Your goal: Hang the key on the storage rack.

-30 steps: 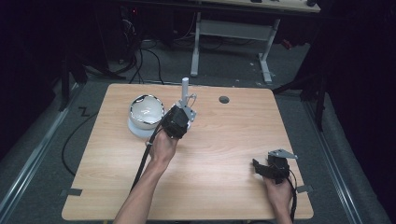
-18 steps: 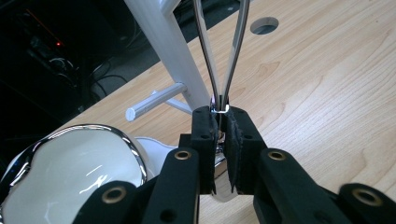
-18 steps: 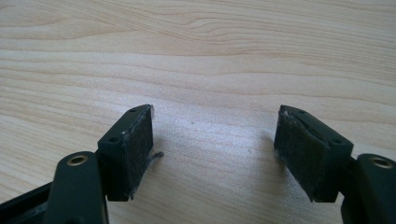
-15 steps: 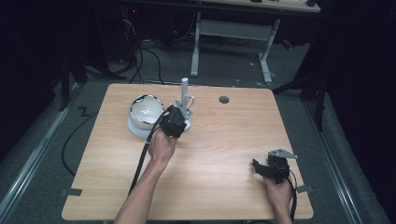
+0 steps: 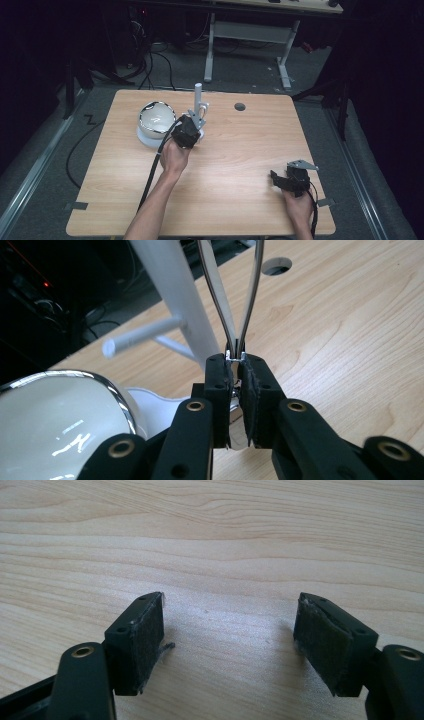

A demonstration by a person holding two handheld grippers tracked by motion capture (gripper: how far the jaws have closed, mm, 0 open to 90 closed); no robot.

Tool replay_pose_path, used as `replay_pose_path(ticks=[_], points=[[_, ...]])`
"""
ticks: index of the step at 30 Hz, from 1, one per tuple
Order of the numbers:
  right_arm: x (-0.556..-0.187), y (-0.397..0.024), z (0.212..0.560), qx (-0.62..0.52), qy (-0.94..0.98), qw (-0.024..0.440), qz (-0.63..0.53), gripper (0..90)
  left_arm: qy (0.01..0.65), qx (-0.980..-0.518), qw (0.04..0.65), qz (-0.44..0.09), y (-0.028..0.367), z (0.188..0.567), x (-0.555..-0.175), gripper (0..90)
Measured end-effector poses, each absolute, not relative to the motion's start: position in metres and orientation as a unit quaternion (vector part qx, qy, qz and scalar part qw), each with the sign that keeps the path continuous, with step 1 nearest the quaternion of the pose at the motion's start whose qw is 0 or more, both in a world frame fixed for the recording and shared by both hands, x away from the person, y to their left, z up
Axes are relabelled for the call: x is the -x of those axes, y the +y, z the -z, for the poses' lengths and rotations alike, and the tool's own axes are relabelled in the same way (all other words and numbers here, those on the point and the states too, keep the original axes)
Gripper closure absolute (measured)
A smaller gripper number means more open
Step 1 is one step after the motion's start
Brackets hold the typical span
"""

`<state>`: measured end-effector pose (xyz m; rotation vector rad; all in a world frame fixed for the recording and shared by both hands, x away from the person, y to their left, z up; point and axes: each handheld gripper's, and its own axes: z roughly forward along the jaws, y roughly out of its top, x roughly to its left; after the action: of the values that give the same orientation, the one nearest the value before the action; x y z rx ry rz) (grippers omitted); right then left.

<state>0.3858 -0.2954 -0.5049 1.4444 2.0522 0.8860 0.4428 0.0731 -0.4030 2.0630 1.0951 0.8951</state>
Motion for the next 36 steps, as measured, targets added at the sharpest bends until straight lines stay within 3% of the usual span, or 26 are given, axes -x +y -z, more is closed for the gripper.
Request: replay_pose_path(ticks=[16,36], points=[[-0.386,-0.295,0.505,-0.527,0.749,0.238,-0.323,28.3,0.403,-0.774,0.346,-0.344,0.083,0.398,-0.429,82.5],[-0.386,-0.295,0.505,-0.527,0.749,0.239,-0.322,28.3,0.446,-0.754,0.362,-0.318,0.124,0.399,-0.429,82.7]])
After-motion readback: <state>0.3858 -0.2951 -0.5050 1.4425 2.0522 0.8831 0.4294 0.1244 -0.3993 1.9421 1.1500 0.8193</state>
